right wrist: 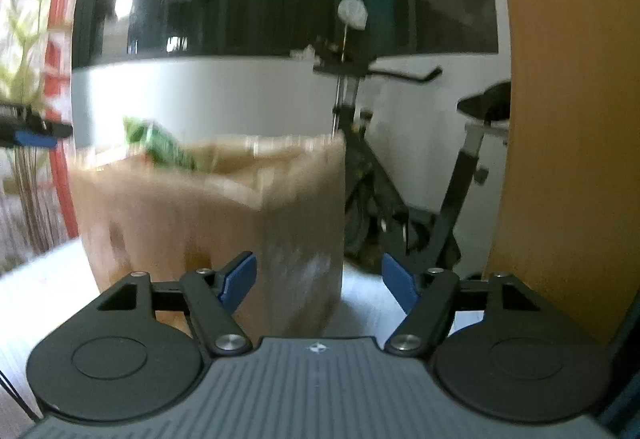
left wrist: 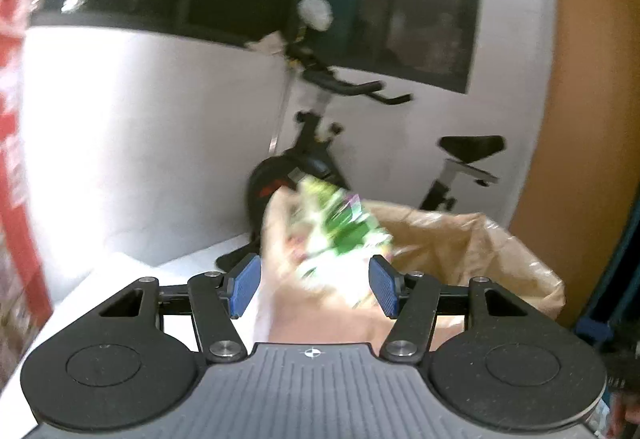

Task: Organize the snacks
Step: 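Move both tools back down to the small packets beside the box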

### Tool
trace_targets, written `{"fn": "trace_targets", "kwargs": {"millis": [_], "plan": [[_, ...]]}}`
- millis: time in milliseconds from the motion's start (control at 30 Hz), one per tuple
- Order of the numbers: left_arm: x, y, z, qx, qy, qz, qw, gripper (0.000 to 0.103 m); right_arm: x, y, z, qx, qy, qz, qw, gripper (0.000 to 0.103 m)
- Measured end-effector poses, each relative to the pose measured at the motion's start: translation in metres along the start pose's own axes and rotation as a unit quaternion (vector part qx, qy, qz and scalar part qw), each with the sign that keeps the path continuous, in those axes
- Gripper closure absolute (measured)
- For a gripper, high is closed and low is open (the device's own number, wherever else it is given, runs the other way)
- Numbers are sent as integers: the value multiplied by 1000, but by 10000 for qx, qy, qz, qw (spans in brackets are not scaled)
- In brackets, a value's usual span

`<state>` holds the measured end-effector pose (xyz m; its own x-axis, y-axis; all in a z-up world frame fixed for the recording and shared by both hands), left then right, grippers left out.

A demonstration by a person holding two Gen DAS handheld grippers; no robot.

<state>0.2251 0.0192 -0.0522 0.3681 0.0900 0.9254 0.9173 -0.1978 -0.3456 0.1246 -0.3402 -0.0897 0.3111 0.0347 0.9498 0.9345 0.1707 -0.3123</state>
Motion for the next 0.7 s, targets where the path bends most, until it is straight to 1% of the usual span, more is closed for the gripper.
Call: {"fn": "trace_targets", "kwargs": {"millis": [67, 167, 300, 433, 533, 700], "plan": [[-17, 0, 8, 280, -118, 175, 9994, 41, -19, 5, 3, -6, 8, 253, 9997, 34], [-39, 3, 17, 458, -313, 510, 9972, 41, -46, 20, 8, -90, 47, 690, 9976, 35], [-65, 4, 18, 717, -87, 692, 9950, 41, -68, 41, 11, -200, 244, 1134, 9931, 35], [-81, 9, 20, 725, -195, 975, 9924, 41, -78, 60, 16, -315, 112, 1382, 9898, 35], [-86, 11, 19, 749, -225, 1108, 9908, 41, -85, 74, 19, -390, 13, 1649, 9855, 38], [-96, 18, 14, 715, -198, 1301, 9887, 41, -93, 86, 24, -416, -183, 1809, 9825, 38]]}}
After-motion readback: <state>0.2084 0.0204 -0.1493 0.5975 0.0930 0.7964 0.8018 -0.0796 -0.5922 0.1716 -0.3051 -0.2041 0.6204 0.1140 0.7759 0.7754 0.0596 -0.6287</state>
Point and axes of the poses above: each gripper's, at about its wrist camera, not at the fingertips, and y roughly the way its jaws point, z to its left, x to its top, the point moved 2 cm from there along y, roughly the way its jaws point
